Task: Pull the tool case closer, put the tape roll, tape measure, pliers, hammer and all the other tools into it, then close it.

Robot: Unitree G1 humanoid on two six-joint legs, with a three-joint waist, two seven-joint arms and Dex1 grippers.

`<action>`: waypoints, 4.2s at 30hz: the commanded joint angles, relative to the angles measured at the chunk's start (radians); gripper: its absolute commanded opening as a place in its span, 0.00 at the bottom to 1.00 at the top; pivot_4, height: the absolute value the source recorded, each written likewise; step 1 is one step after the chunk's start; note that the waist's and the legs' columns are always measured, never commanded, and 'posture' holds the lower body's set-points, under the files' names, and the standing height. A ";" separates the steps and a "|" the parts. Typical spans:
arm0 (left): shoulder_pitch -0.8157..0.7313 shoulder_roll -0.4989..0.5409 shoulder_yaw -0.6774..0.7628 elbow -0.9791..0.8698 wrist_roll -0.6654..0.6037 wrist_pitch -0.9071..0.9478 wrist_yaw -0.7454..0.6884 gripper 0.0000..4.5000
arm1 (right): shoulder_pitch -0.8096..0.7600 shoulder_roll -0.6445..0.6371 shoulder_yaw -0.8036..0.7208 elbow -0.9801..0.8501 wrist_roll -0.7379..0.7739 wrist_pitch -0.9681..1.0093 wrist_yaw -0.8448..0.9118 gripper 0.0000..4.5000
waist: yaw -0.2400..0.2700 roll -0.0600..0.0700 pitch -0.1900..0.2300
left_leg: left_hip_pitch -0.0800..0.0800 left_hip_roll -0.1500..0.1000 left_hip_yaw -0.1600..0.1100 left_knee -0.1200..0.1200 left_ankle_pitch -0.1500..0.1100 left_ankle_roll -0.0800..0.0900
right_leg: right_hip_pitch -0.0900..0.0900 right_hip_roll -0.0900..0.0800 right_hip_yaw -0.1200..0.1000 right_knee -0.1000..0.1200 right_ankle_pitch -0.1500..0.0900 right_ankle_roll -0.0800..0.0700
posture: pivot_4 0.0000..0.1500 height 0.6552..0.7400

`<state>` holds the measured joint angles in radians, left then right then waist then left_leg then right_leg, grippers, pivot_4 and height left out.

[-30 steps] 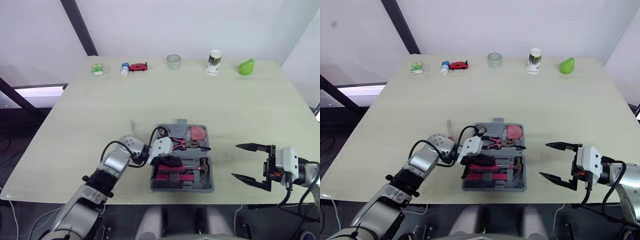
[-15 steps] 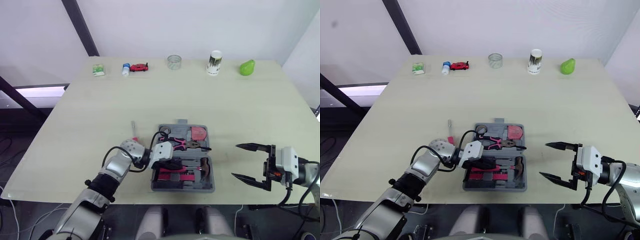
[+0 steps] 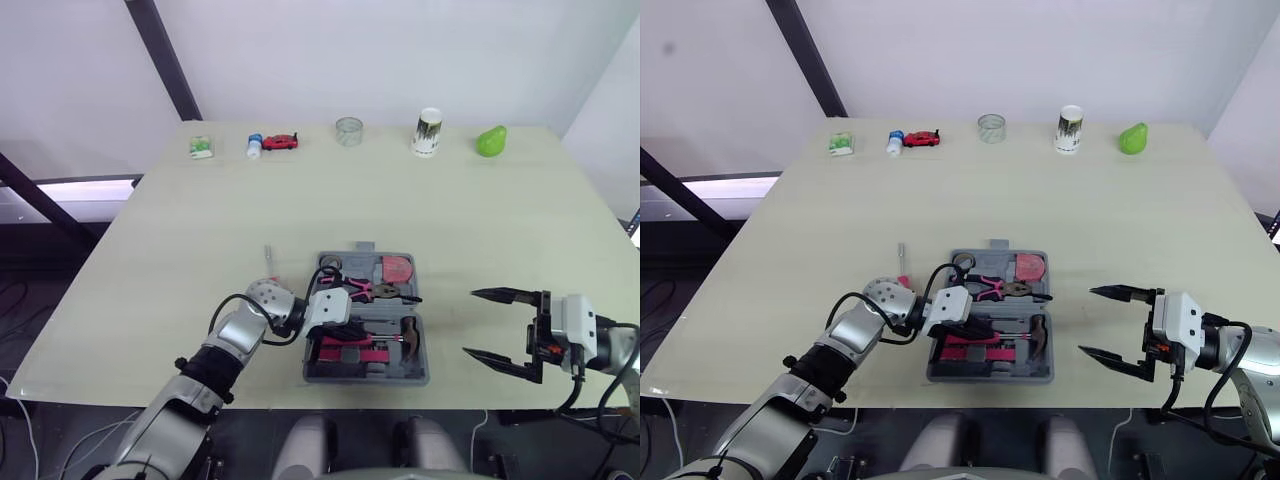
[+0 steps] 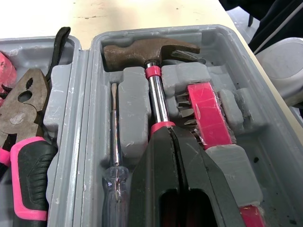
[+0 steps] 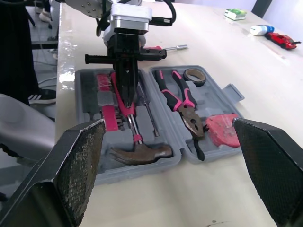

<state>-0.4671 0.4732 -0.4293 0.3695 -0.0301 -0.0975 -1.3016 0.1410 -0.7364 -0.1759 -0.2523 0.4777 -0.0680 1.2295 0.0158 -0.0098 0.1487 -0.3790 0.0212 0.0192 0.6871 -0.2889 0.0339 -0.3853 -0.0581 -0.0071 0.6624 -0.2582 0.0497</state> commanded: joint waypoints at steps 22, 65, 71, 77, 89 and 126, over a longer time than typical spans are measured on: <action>0.370 0.117 0.690 -0.394 -0.417 0.437 0.344 0.06 | 0.026 0.111 -0.134 0.186 0.068 0.007 -0.119 1.00 | -0.004 -0.001 0.002 | -0.002 0.003 0.000 -0.003 0.000 0.000 | -0.003 -0.002 0.000 0.000 0.000 0.000 | 1.00 1.00; 0.440 -0.180 0.702 -0.722 -0.404 0.821 1.127 0.98 | -0.016 -0.029 -0.145 -0.030 0.211 0.181 -0.037 1.00 | -0.002 -0.003 0.002 | -0.005 0.001 0.002 -0.011 -0.001 0.002 | -0.008 -0.014 0.002 -0.004 -0.001 -0.002 | 1.00 1.00; 0.378 -0.253 0.600 -0.685 -0.302 0.860 1.258 0.98 | -0.146 -0.048 -0.096 -0.027 0.217 0.215 -0.007 1.00 | -0.001 -0.004 0.003 | -0.005 0.000 0.001 -0.011 -0.001 0.002 | -0.007 -0.009 -0.001 -0.004 -0.001 -0.001 | 1.00 1.00; 0.353 -0.342 0.586 -0.656 -0.213 0.871 1.395 0.98 | -0.183 -0.034 -0.070 -0.036 0.204 0.227 -0.004 1.00 | -0.001 -0.005 0.003 | -0.005 0.000 0.001 -0.010 -0.001 0.002 | -0.007 -0.009 -0.002 -0.004 -0.001 -0.001 | 1.00 1.00; 0.290 -0.376 0.598 -0.557 -0.163 0.846 1.417 0.98 | -0.172 -0.031 -0.073 -0.039 0.187 0.212 -0.001 1.00 | -0.001 -0.006 0.004 | -0.005 0.000 0.001 -0.010 -0.001 0.002 | -0.007 -0.008 -0.002 -0.004 -0.001 -0.001 | 1.00 1.00; 0.541 0.323 0.595 -0.709 -0.345 0.523 0.384 0.12 | -0.182 0.011 -0.019 -0.032 0.164 0.174 0.067 1.00 | -0.002 -0.005 0.007 | -0.006 0.001 0.001 -0.011 -0.001 0.001 | -0.009 -0.015 -0.001 -0.004 -0.003 -0.006 | 1.00 1.00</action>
<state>0.0772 0.7637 0.1683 -0.3354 -0.3369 0.4869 -0.7945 -0.0395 -0.7219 -0.1840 -0.2739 0.6373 0.1284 1.2848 0.0141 -0.0151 0.1556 -0.3851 0.0223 0.0202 0.6760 -0.2900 0.0351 -0.3942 -0.0732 -0.0083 0.6573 -0.2611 0.0440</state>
